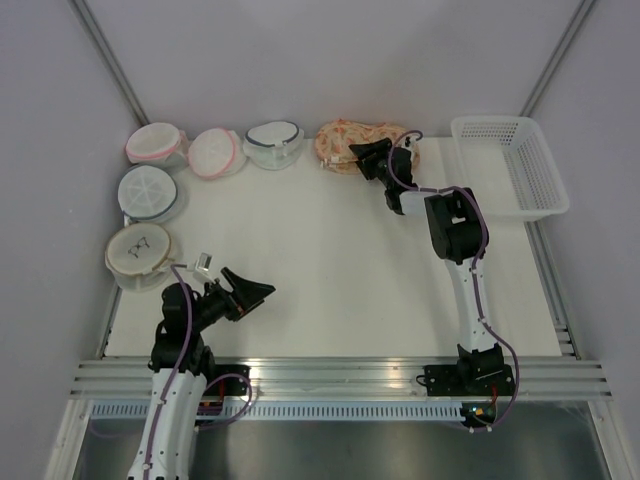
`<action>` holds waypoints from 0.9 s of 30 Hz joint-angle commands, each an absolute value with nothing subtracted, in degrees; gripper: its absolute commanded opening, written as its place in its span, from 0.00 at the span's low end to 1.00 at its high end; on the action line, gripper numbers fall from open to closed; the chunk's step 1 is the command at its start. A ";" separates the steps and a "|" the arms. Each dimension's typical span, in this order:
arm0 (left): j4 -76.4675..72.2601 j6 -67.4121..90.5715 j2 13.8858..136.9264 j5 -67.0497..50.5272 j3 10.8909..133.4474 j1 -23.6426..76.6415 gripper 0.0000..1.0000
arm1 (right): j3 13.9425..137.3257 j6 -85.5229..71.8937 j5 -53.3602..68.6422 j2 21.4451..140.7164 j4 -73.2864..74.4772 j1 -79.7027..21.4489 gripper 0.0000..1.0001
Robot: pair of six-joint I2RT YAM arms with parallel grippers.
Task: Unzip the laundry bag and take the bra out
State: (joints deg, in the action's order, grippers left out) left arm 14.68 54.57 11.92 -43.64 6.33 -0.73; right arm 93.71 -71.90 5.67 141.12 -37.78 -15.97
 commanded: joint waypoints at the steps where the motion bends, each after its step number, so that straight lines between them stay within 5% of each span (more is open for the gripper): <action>1: 11.25 54.67 13.27 -43.42 5.19 -0.70 1.00 | 93.34 -74.88 5.89 142.47 -46.13 -14.77 0.58; 4: 9.76 54.84 14.58 -43.42 4.31 -0.70 1.00 | 93.34 -75.41 6.50 143.08 -48.24 -14.15 0.34; 7: 8.35 55.19 15.55 -43.59 3.69 -0.70 1.00 | 94.65 -75.85 7.29 144.05 -48.17 -13.62 0.22; 9: 7.74 55.28 15.99 -43.51 3.43 -0.70 1.00 | 95.71 -77.08 8.87 145.45 -48.86 -13.27 0.00; 18: 6.86 55.46 16.26 -44.47 3.34 -0.70 1.00 | 103.43 -89.89 24.50 152.40 -78.89 -10.29 0.00; 27: 6.50 55.81 15.03 -44.82 2.99 -0.62 1.00 | 102.58 -95.62 35.76 146.70 -86.57 -7.56 0.00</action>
State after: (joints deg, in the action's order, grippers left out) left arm 8.82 54.61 15.57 -43.68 3.57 -0.73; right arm 103.85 -92.05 29.02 152.31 -70.72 -7.53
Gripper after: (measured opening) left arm 0.993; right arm 0.029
